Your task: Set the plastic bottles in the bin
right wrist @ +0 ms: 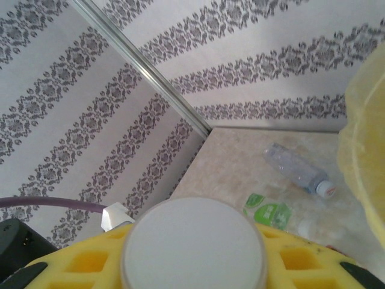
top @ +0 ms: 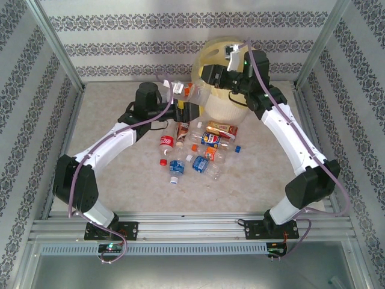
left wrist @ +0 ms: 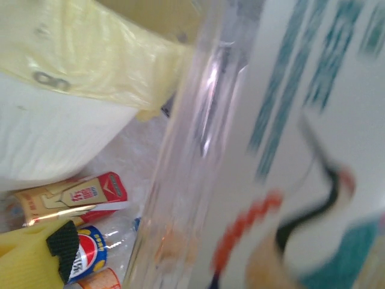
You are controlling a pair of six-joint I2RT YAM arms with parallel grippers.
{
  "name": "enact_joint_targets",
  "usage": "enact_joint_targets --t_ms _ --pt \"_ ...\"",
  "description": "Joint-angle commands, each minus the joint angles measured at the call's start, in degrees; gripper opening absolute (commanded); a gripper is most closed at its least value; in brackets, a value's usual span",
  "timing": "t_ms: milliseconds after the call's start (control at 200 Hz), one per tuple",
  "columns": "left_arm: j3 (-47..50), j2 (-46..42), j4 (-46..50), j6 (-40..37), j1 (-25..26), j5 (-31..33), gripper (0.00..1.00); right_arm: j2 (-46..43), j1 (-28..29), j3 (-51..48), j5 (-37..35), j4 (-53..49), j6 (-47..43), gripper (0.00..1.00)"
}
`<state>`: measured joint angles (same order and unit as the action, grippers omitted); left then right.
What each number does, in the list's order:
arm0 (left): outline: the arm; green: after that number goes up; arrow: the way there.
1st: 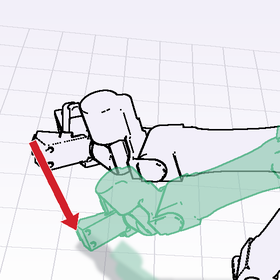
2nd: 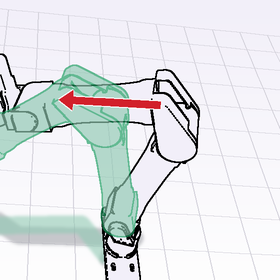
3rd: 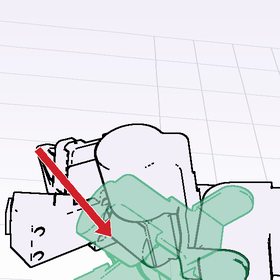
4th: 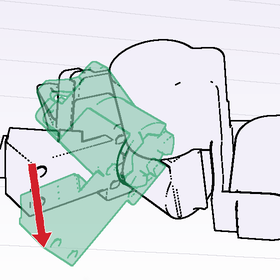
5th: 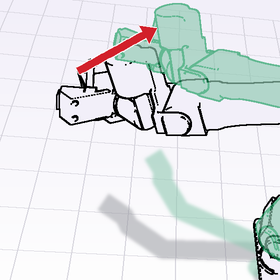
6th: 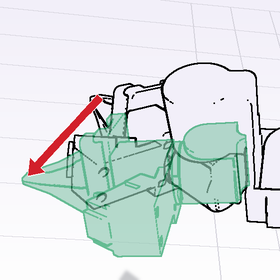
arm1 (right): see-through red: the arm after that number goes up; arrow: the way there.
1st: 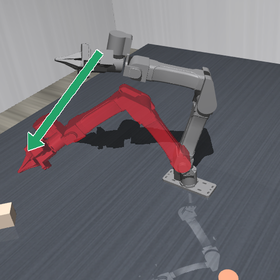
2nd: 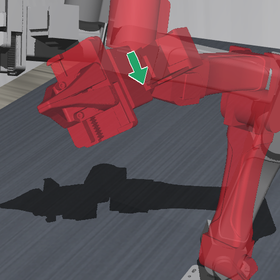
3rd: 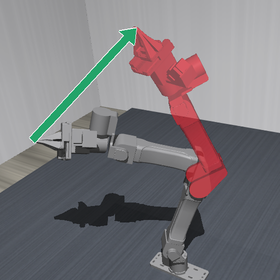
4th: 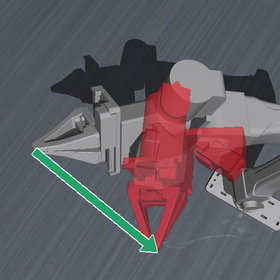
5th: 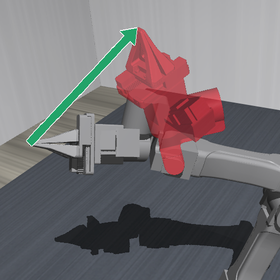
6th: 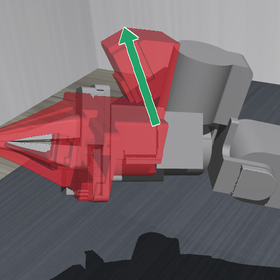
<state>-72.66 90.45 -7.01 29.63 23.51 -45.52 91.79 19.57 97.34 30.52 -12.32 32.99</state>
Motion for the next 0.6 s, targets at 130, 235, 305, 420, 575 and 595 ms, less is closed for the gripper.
enact_joint_targets --t_ms 130,235,305,420,575,595 --pt "9.4 -7.8 -4.3 3.0 -3.6 13.4 1.00 2.4 -3.1 10.9 -2.3 1.6 -0.4 0.00" --pt "13.6 -12.7 -2.6 2.7 -3.7 23.0 1.00 3.9 -4.8 14.0 -2.8 3.2 0.1 0.00" --pt "15.1 -15.8 1.7 3.0 -3.7 31.7 1.00 5.6 -5.8 17.3 -3.1 3.0 -0.1 0.00" --pt "15.1 -19.2 11.7 4.6 -4.4 43.7 0.99 9.1 -7.7 23.0 -3.5 2.7 0.9 0.00" --pt "14.7 -22.3 24.4 7.6 -5.9 56.5 0.99 16.3 -10.2 34.8 -2.8 -2.8 0.9 0.02" --pt "14.9 -22.6 25.3 8.1 -6.1 57.4 1.00 17.1 -10.5 35.9 -3.1 -3.5 0.7 0.02"
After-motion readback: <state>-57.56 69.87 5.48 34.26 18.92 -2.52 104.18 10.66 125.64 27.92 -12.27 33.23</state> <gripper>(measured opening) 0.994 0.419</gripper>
